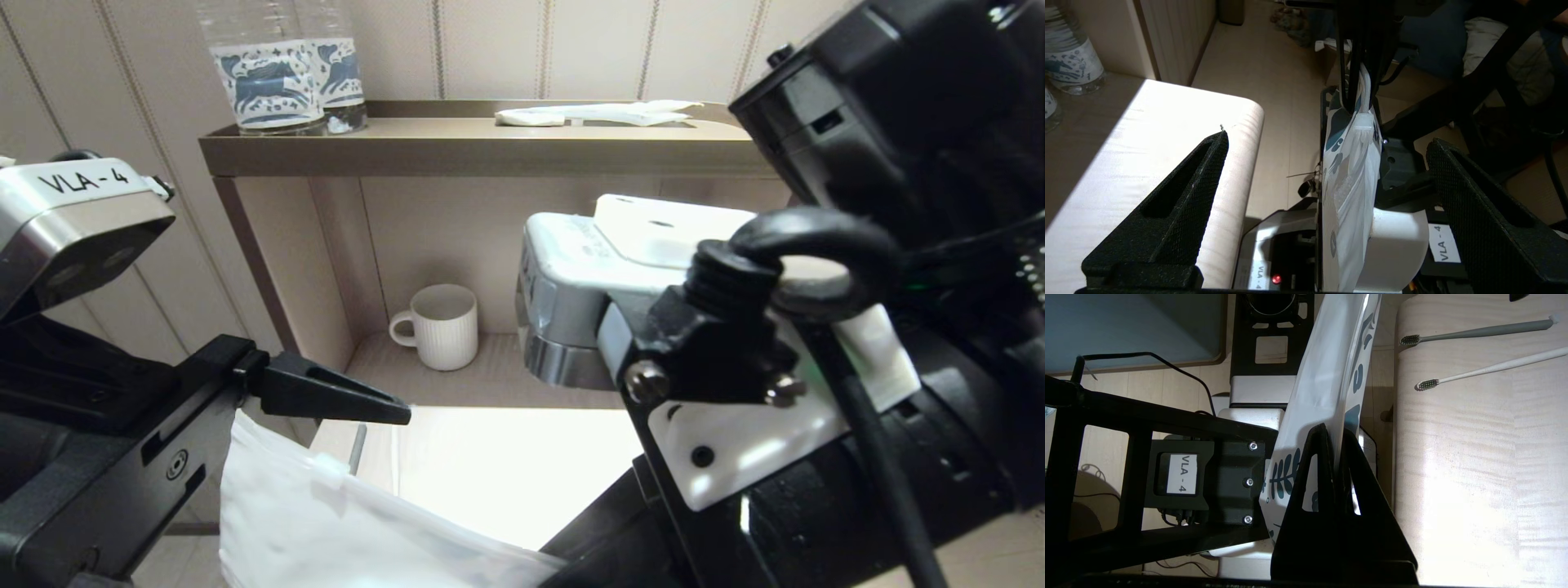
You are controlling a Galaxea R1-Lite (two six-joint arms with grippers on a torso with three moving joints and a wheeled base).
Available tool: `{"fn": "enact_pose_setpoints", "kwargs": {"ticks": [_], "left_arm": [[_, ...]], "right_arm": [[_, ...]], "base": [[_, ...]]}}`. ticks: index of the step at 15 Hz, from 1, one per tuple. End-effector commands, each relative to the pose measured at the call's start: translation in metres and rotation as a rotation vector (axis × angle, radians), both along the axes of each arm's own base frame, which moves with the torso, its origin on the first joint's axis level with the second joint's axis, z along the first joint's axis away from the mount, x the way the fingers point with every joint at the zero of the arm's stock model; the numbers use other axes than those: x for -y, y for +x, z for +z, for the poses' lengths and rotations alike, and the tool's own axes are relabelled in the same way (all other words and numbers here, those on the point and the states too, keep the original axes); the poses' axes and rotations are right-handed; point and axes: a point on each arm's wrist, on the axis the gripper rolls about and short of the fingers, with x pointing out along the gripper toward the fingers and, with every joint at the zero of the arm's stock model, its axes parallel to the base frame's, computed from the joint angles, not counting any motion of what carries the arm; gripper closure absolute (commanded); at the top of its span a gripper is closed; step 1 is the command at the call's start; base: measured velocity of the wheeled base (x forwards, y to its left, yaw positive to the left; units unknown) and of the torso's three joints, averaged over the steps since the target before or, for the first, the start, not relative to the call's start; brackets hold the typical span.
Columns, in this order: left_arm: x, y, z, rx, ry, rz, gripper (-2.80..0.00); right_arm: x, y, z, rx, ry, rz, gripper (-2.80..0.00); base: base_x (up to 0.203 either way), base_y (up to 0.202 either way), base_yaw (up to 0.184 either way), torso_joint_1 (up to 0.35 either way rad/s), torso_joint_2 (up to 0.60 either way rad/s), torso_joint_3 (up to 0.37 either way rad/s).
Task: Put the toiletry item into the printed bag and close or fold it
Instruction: Hand it to the other hand
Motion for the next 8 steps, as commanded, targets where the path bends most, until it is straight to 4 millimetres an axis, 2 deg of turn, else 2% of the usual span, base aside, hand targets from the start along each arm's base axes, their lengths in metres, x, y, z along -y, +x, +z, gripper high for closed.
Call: {"fn": "enact_pose_setpoints", "kwargs": {"ticks": [1, 2, 3, 8], "left_arm": [[0.0016, 0.0002, -0.0025, -0.007, 0.002, -0.012, -2.80], [0.0023, -0.0003, -0.0030, -0.007, 0.003, -0.018, -2.80], [0.0026, -0.0010, -0.0029, -0.008, 0.003, -0.020, 0.00], [0.0065, -0.0086, 0.0013, -0.033, -0.007, -0.058, 0.00]], "right_arm": [[0.0005, 0.0000, -0.0005, -0.002, -0.003, 0.002, 0.00], [0.0008, -0.0002, -0.0003, -0.003, -0.004, 0.002, 0.00], [0.0008, -0.0002, -0.0003, -0.003, -0.004, 0.002, 0.00], [0.0046, -0.0025, 0.0035, 0.004, 0.010, 0.003, 0.00]], "base": [[0.000, 0.000, 0.000, 0.000, 0.00, 0.000], [0.000, 0.000, 0.000, 0.000, 0.00, 0.000], [0.000, 0.000, 0.000, 0.000, 0.00, 0.000], [0.000, 0.000, 0.000, 0.000, 0.00, 0.000]]}}
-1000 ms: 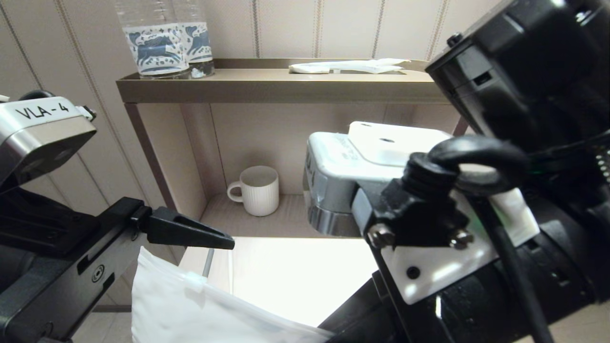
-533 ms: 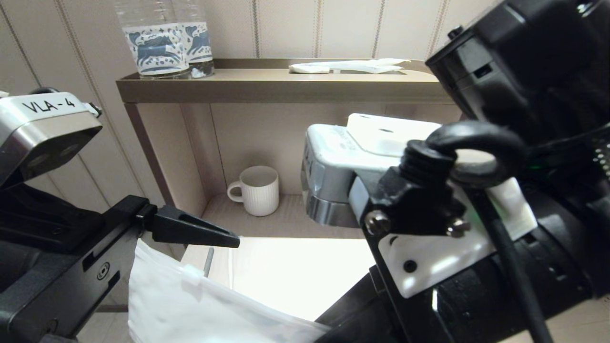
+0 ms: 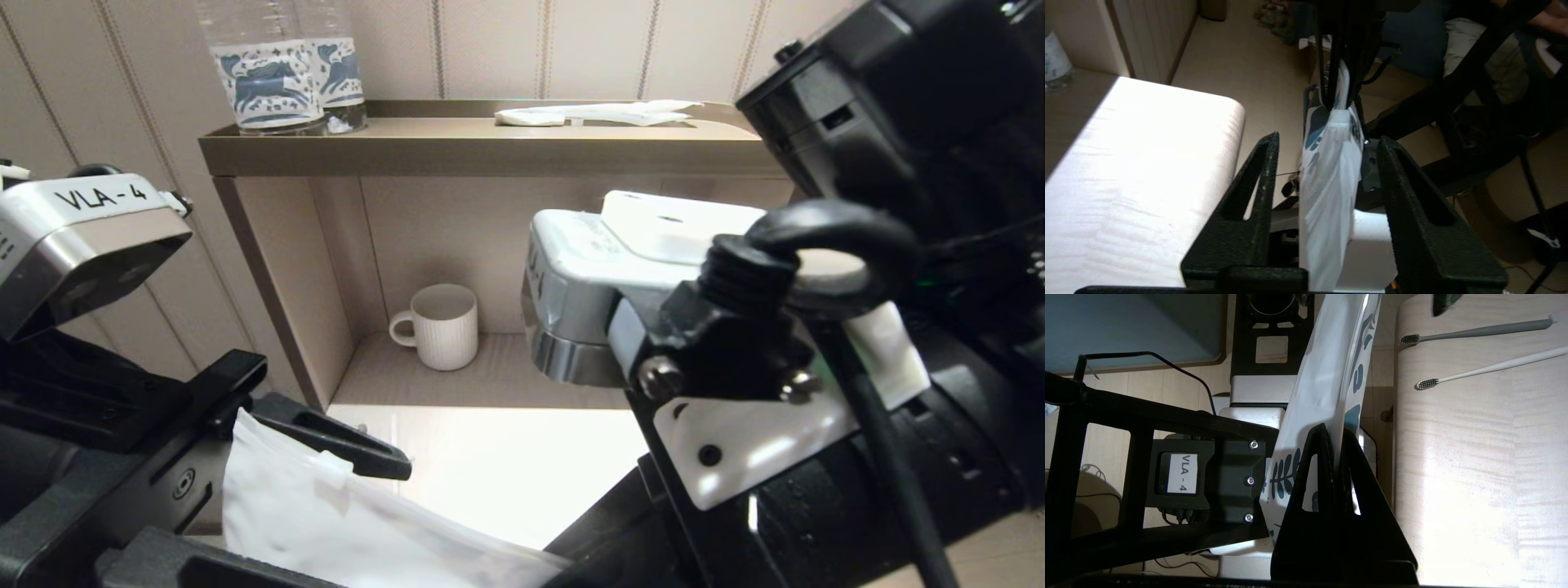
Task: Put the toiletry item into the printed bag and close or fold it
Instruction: Hand it to the other hand
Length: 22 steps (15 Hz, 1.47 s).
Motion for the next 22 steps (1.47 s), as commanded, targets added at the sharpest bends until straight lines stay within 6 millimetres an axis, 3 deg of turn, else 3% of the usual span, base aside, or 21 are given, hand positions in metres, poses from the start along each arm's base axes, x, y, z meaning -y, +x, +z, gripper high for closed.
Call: {"fn": "enact_pose_setpoints", "kwargs": {"ticks": [1, 10, 11, 16, 22], "left_arm": [[0.002, -0.006, 0.005, 0.008, -0.017, -0.031, 0.00], [0.006, -0.011, 0.007, -0.018, -0.039, -0.050, 0.00], [0.007, -0.011, 0.007, -0.019, -0.038, -0.051, 0.00], [0.012, -0.003, -0.003, -0.044, -0.016, -0.046, 0.00], [0.038, 0.018, -0.021, -0.074, 0.016, -0.067, 0.00]], "right_arm": [[0.004, -0.003, 0.004, 0.006, 0.012, 0.006, 0.00], [0.007, -0.005, 0.004, 0.005, 0.006, -0.007, 0.00], [0.007, -0.004, 0.003, 0.015, -0.002, -0.020, -2.80], [0.017, -0.006, 0.012, 0.033, 0.029, -0.042, -2.80], [0.016, -0.005, 0.017, 0.068, 0.096, -0.046, -2.80]], "base": [[0.000, 0.000, 0.000, 0.000, 0.00, 0.000], [0.000, 0.000, 0.000, 0.000, 0.00, 0.000], [0.000, 0.000, 0.000, 0.000, 0.00, 0.000], [0.000, 0.000, 0.000, 0.000, 0.00, 0.000], [0.000, 0.000, 0.000, 0.000, 0.00, 0.000]]}}
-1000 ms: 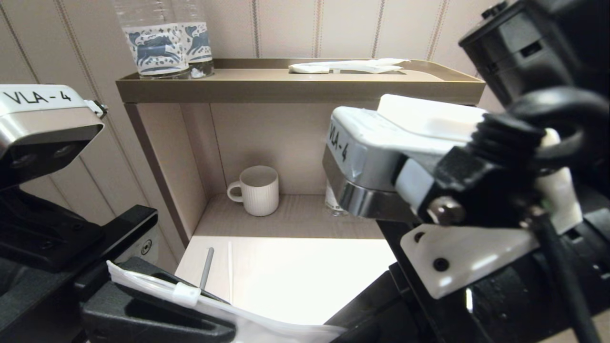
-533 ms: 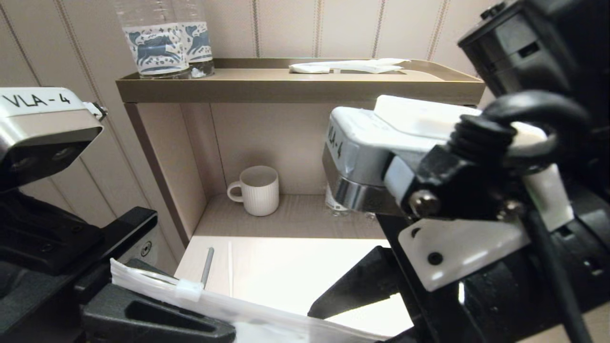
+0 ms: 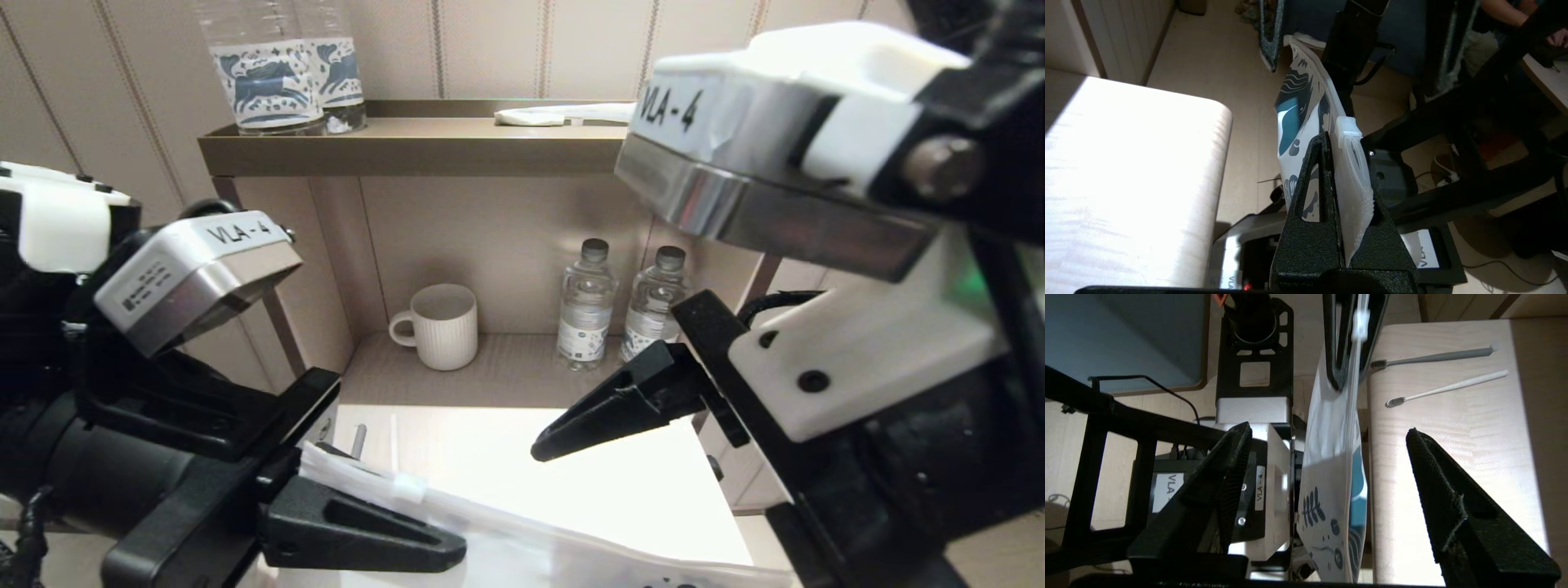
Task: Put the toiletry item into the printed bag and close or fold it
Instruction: Hand it to the other hand, then open the storage bag
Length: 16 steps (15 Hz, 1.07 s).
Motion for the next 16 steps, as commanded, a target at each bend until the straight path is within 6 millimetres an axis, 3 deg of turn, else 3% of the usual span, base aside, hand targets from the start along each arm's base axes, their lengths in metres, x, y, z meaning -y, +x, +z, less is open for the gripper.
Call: {"fn": "enact_pose_setpoints", "kwargs": {"ticks": [1, 6, 16], "left_arm": [[0.014, 0.007, -0.006, -0.015, 0.031, -0.005, 0.00], [0.031, 0.012, -0.007, -0.010, 0.059, 0.012, 0.00], [0.028, 0.009, -0.006, -0.021, 0.057, 0.017, 0.00]], "right_arm": [[-0.002, 0.004, -0.002, 0.008, 0.017, -0.004, -2.80], [-0.011, 0.015, -0.009, 0.034, 0.061, -0.021, -2.80], [-0.014, 0.021, -0.012, 0.029, 0.053, -0.034, -2.80]], "base": [[0.000, 0.000, 0.000, 0.000, 0.00, 0.000], [0.000, 0.000, 0.000, 0.000, 0.00, 0.000], [0.000, 0.000, 0.000, 0.000, 0.00, 0.000]]}}
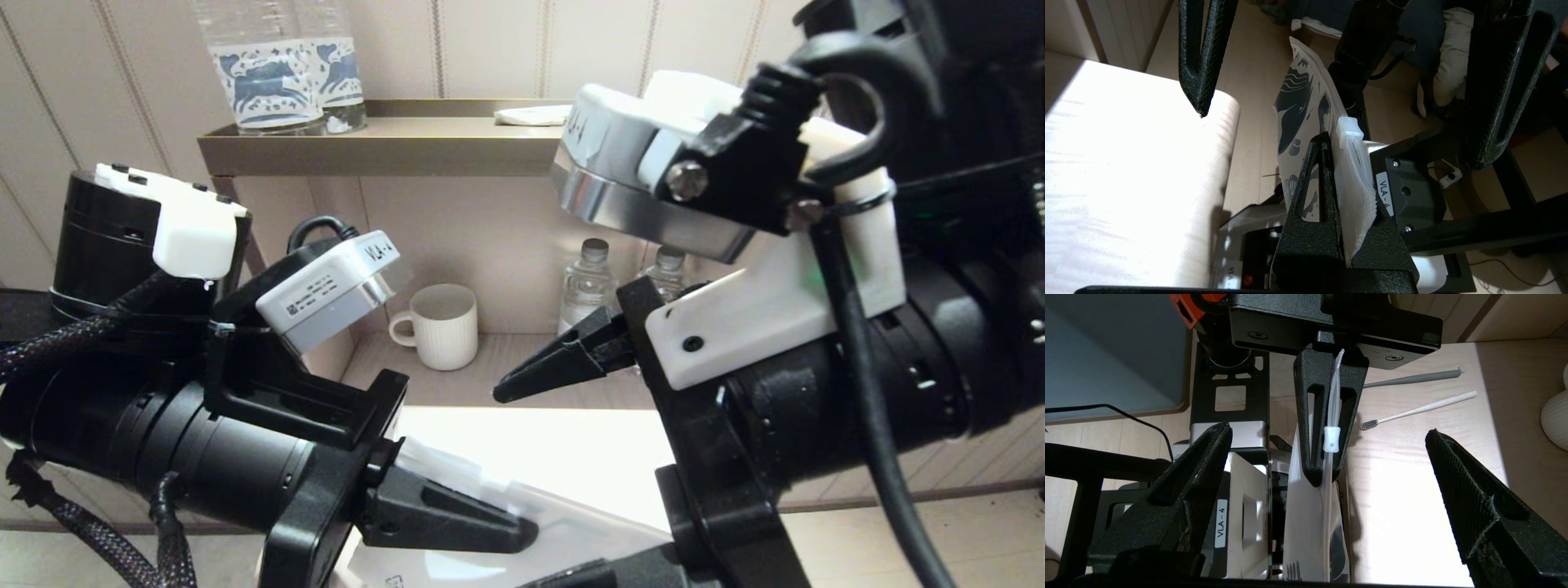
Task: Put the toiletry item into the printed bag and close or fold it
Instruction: Open the storage bag
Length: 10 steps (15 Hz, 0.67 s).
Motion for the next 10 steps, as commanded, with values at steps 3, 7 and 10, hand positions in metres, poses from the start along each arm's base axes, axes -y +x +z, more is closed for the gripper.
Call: {"fn": "enact_pose_setpoints", "kwargs": {"ticks": [3, 7, 10], "left_arm": [[-0.0026, -0.0030, 0.0009, 0.005, -0.006, -0.006, 0.00], [-0.0037, -0.0039, 0.0019, 0.005, -0.008, -0.004, 0.00], [-0.0040, -0.0046, 0.0021, 0.003, -0.009, -0.004, 0.00]], "right_arm": [[0.0006, -0.0005, -0.0042, -0.018, -0.008, 0.020, -2.80], [-0.0026, 0.0012, -0.0031, -0.003, 0.014, 0.022, -1.21], [-0.0035, 0.0011, -0.0029, -0.011, 0.020, 0.039, 0.00]], "base": [[0.000, 0.000, 0.000, 0.000, 0.00, 0.000], [0.000, 0.000, 0.000, 0.000, 0.00, 0.000], [0.000, 0.000, 0.000, 0.000, 0.00, 0.000]]}}
